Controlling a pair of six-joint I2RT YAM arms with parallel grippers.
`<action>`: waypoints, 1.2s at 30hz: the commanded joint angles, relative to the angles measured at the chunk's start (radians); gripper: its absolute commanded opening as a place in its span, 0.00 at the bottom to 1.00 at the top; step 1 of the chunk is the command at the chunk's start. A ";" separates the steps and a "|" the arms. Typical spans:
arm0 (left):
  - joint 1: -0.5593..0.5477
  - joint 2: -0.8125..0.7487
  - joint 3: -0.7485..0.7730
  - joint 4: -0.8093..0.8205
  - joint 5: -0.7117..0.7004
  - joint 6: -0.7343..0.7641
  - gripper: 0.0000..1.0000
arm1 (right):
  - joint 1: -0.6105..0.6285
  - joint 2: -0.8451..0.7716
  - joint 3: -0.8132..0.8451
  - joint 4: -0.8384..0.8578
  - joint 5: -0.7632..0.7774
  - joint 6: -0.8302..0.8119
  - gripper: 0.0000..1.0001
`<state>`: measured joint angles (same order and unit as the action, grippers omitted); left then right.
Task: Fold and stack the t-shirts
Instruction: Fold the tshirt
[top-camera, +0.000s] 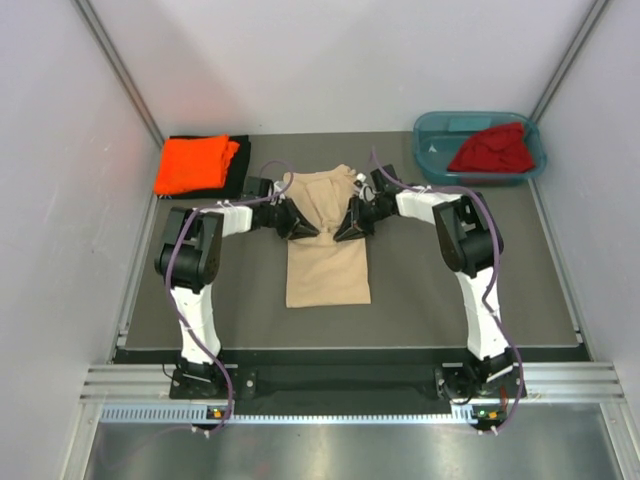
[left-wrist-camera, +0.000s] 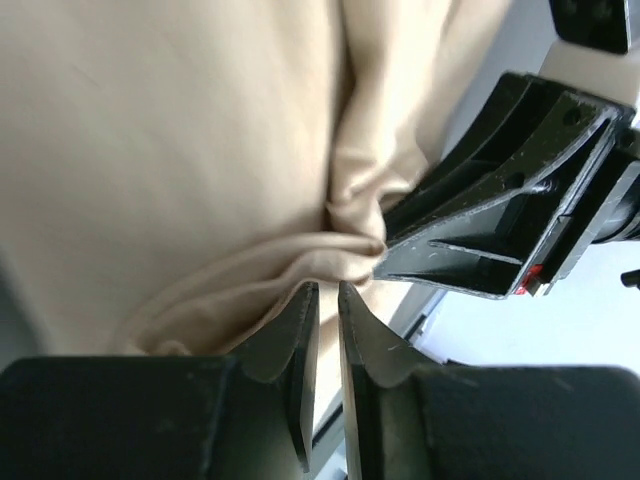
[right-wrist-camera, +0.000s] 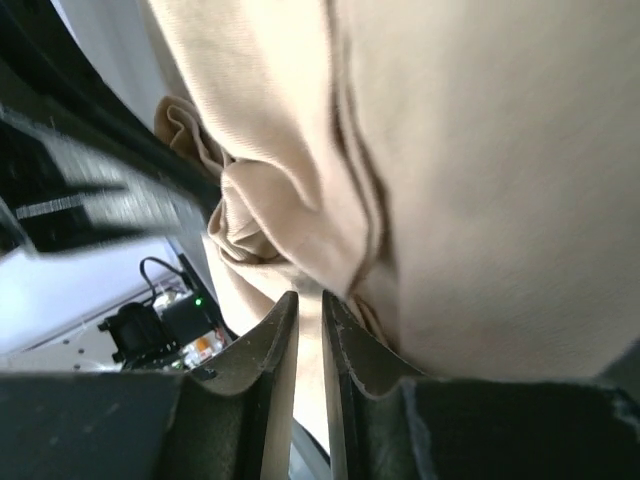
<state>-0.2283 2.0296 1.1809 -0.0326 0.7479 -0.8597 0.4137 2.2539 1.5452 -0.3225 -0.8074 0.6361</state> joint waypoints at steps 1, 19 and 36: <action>0.040 0.043 0.084 -0.053 0.011 0.100 0.18 | -0.039 0.035 0.067 0.027 -0.010 -0.038 0.16; 0.060 0.006 0.207 -0.289 -0.154 0.301 0.31 | -0.093 0.030 0.168 -0.098 -0.030 -0.156 0.22; 0.057 -0.641 -0.216 -0.523 -0.213 0.302 0.45 | -0.087 -0.413 -0.101 -0.437 0.191 -0.369 0.52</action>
<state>-0.1715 1.4628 1.0882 -0.5034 0.4995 -0.4938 0.3225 1.9411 1.5890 -0.7238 -0.6365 0.2970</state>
